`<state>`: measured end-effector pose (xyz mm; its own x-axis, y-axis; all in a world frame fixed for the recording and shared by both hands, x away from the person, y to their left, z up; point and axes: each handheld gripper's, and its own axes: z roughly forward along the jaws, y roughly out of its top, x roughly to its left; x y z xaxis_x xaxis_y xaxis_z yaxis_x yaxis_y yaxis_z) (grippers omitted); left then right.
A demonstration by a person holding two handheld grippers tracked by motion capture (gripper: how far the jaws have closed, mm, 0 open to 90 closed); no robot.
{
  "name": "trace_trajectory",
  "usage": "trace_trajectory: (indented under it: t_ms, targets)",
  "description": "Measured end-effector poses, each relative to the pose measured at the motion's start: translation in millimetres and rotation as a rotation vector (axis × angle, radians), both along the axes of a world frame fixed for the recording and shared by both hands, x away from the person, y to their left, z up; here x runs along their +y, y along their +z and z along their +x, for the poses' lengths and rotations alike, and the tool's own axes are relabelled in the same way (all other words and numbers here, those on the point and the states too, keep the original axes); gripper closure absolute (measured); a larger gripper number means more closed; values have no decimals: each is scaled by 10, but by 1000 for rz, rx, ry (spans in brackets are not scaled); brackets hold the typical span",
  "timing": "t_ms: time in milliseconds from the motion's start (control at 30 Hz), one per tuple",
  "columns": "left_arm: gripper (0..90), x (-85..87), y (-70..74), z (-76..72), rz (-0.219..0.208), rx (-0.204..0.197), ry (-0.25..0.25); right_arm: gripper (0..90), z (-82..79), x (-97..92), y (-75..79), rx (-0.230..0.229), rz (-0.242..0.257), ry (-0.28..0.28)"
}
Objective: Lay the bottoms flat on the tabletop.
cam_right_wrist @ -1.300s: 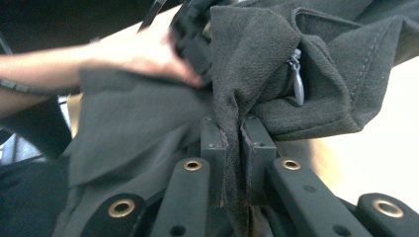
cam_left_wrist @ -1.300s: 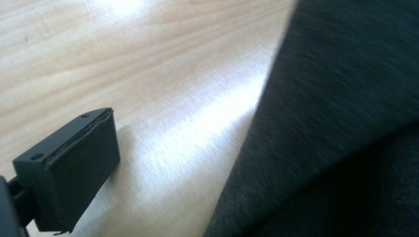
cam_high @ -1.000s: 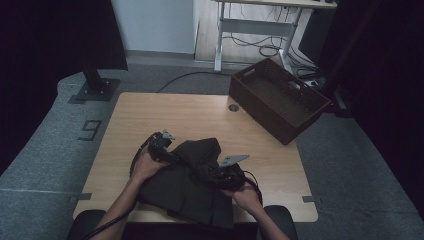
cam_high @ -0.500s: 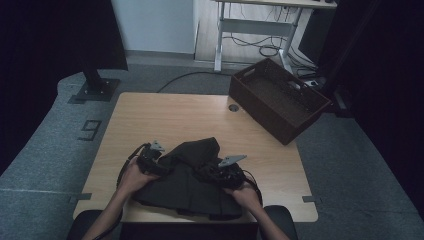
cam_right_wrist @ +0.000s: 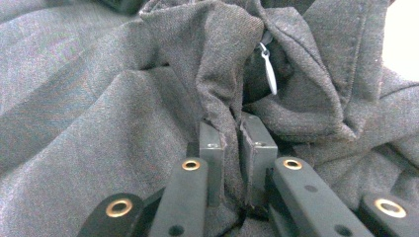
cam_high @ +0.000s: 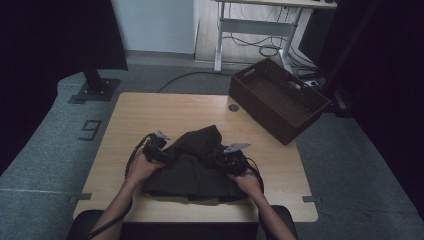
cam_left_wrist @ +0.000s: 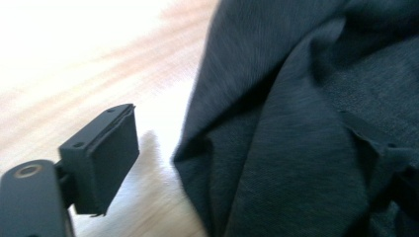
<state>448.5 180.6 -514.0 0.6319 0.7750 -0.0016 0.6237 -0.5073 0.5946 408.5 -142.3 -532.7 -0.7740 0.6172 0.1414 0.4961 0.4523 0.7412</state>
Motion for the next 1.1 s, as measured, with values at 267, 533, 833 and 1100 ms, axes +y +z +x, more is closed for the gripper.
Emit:
trace_trajectory:
  t_ms: [267, 533, 833, 1100]
  targets:
    - [141, -3, 436, 253, -33, -41, 21, 805, -3, -18, -20, 1, 21, 4]
    - [141, -407, 637, 727, -7, -57, 22, 794, -18, -24, -31, -13, 25, 10]
    - [141, -636, 398, 941, 55, 36, -22, 688, -72, -14, -2, -37, 13, 31]
    - [150, -527, 413, 781, 2, 16, -50, 365, -263, -221, 200, -60, 52, 36]
